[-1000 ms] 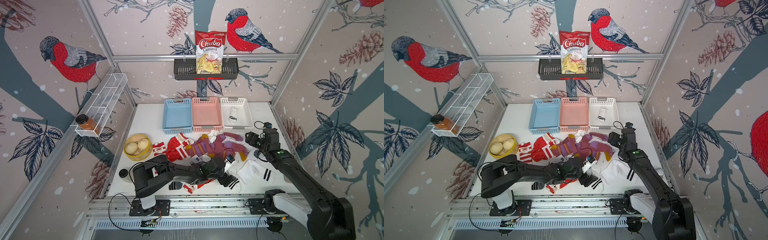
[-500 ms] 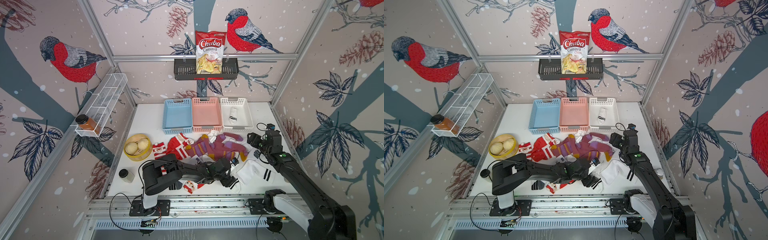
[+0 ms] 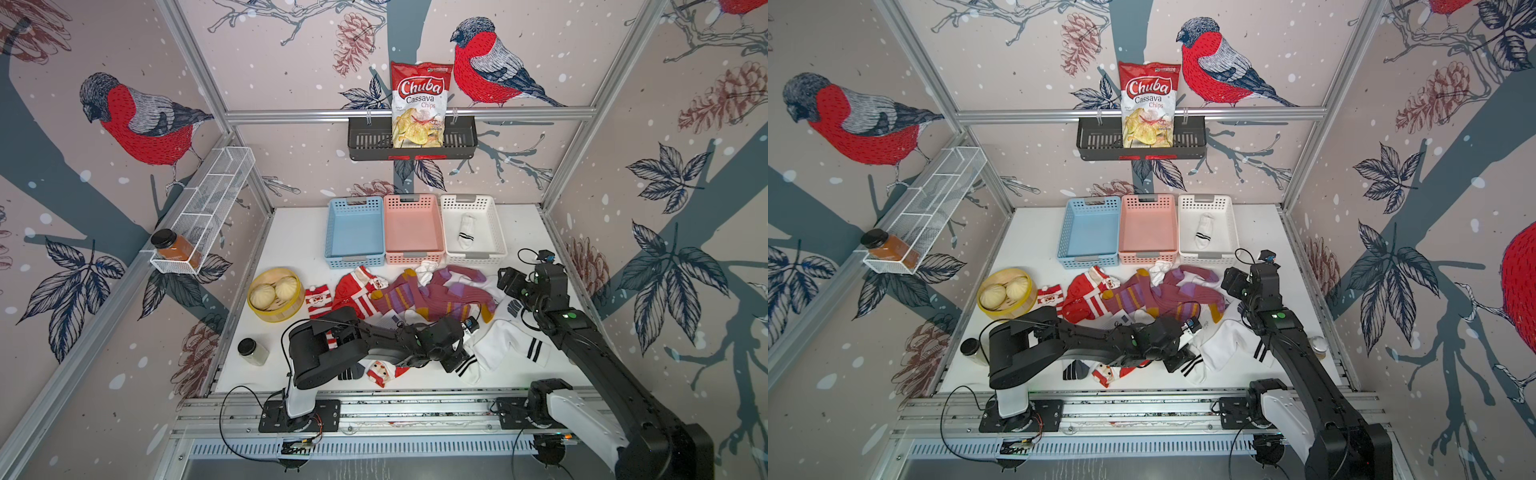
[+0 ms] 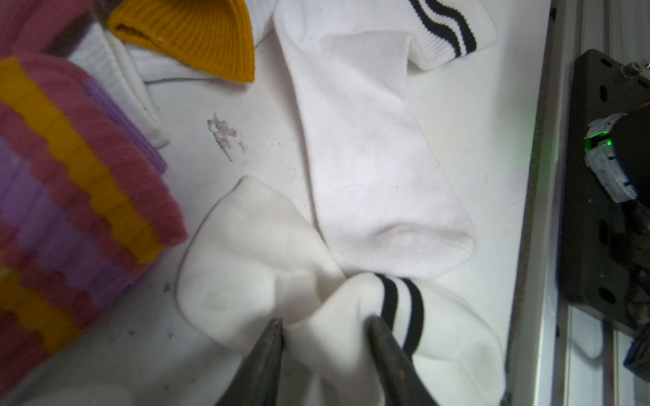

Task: Sort the socks into the basket by color
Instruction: Pick up the sock at the center of the board, then place the sock in the bin.

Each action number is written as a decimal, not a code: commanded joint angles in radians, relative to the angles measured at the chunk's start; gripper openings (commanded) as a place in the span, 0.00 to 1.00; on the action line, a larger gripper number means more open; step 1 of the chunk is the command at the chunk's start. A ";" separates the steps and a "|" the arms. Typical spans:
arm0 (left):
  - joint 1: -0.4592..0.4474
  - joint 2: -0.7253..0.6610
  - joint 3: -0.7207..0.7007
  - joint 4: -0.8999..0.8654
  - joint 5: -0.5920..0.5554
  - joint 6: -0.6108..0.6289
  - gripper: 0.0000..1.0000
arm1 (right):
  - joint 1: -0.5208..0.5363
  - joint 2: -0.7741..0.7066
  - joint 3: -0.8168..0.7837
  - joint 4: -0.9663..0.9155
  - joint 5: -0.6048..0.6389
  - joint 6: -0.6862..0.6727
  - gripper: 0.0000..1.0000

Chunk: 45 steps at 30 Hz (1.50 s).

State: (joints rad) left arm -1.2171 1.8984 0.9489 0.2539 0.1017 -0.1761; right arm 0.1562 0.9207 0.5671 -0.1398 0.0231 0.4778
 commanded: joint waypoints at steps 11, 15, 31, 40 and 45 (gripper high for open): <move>-0.002 -0.048 0.008 -0.073 -0.045 0.038 0.04 | -0.007 -0.015 -0.032 0.022 0.007 0.015 0.84; -0.003 -0.079 0.039 -0.117 -0.065 0.067 0.00 | -0.009 -0.033 -0.067 0.044 -0.012 0.017 0.85; 0.084 -0.159 0.229 -0.122 -0.183 0.159 0.00 | -0.008 -0.150 -0.112 0.024 0.011 0.028 0.88; 0.193 -0.022 0.482 -0.111 -0.255 0.255 0.00 | -0.008 -0.179 -0.150 0.048 -0.025 0.065 0.88; 0.299 0.114 0.669 -0.097 -0.183 0.223 0.00 | -0.006 -0.190 -0.157 0.048 -0.050 0.074 0.88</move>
State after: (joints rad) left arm -0.9588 1.9648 1.5524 0.1280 -0.1223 0.0551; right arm 0.1486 0.7372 0.4145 -0.1242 -0.0051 0.5293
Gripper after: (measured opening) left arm 0.070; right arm 0.878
